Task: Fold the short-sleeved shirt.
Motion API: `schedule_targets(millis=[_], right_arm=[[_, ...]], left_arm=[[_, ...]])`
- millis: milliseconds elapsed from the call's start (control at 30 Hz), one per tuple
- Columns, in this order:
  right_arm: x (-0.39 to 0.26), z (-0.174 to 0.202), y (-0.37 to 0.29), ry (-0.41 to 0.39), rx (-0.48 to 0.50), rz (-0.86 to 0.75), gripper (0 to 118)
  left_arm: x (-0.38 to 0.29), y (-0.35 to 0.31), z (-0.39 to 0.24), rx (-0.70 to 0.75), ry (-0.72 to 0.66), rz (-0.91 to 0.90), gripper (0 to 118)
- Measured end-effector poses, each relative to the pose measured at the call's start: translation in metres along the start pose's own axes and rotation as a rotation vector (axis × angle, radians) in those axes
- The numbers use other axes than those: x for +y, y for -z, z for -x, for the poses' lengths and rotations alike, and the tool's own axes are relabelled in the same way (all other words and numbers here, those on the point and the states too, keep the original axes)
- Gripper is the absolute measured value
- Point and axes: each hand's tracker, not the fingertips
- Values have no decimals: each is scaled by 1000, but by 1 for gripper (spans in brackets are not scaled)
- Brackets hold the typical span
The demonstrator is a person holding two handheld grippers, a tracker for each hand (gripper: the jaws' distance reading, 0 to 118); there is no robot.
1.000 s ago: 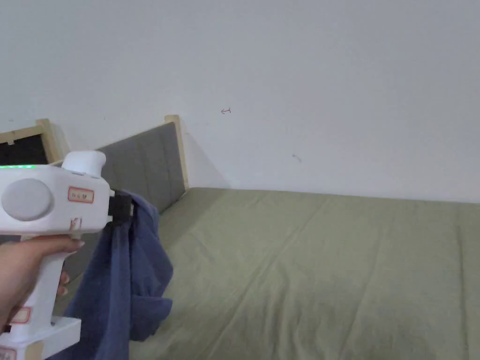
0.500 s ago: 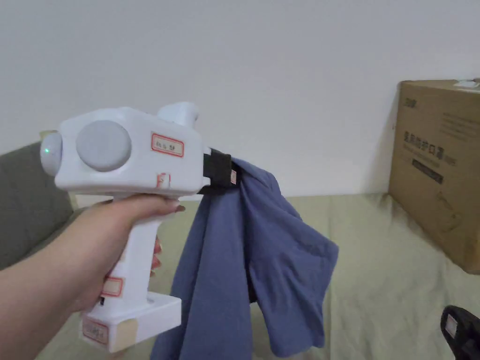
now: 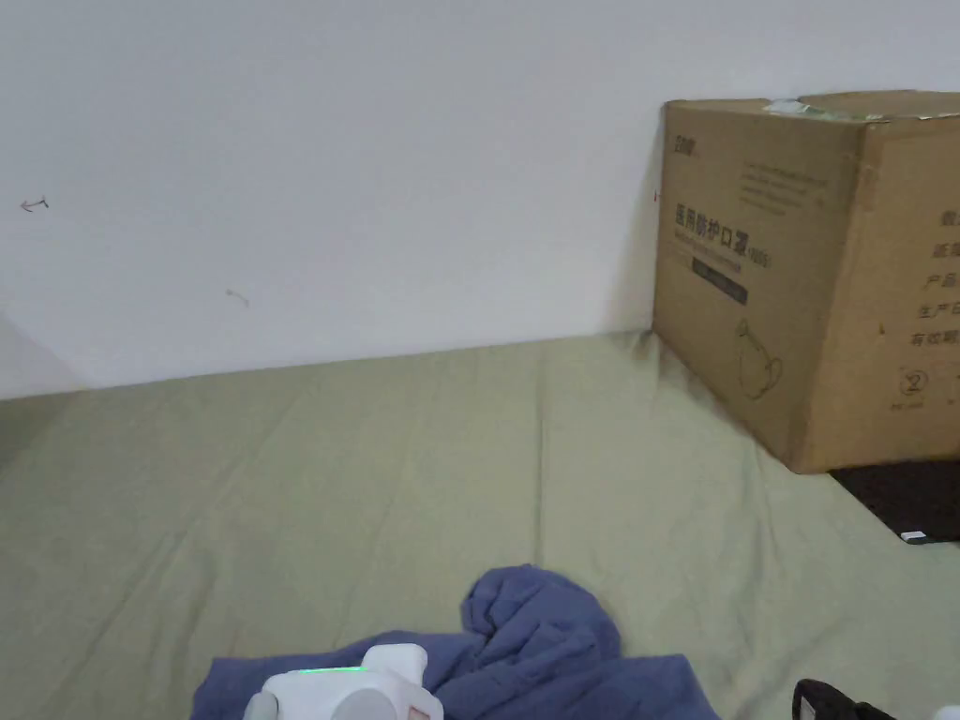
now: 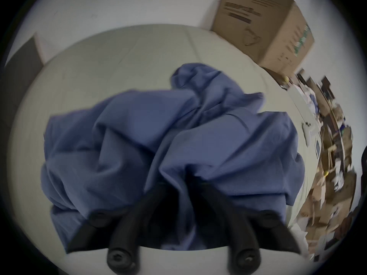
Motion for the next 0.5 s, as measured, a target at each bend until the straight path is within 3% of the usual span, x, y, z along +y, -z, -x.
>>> schedule_targets(millis=[67,233,300,333,433,467,500], right_arm=[[-3,3,3,-7,4,12,0],[7,13,-1,-2,26,13,0],[19,18,-9,1,38,-9,0],[24,20,-14,3,40,-30,0],[36,28,-28,-3,52,-95,0],[39,30,-31,-10,53,-115,0],[40,33,-36,-21,53,-141,0]], left_arm=[[0,-12,8,-35,-41,-8,113],[7,-85,25,-34,-45,-227,113],[-9,-133,34,-112,-42,-351,112],[-22,-155,31,-136,-37,-420,103],[-67,-208,32,-36,-13,-672,20],[-81,-220,28,-21,-7,-728,3],[-98,-232,27,-4,-1,-803,1]])
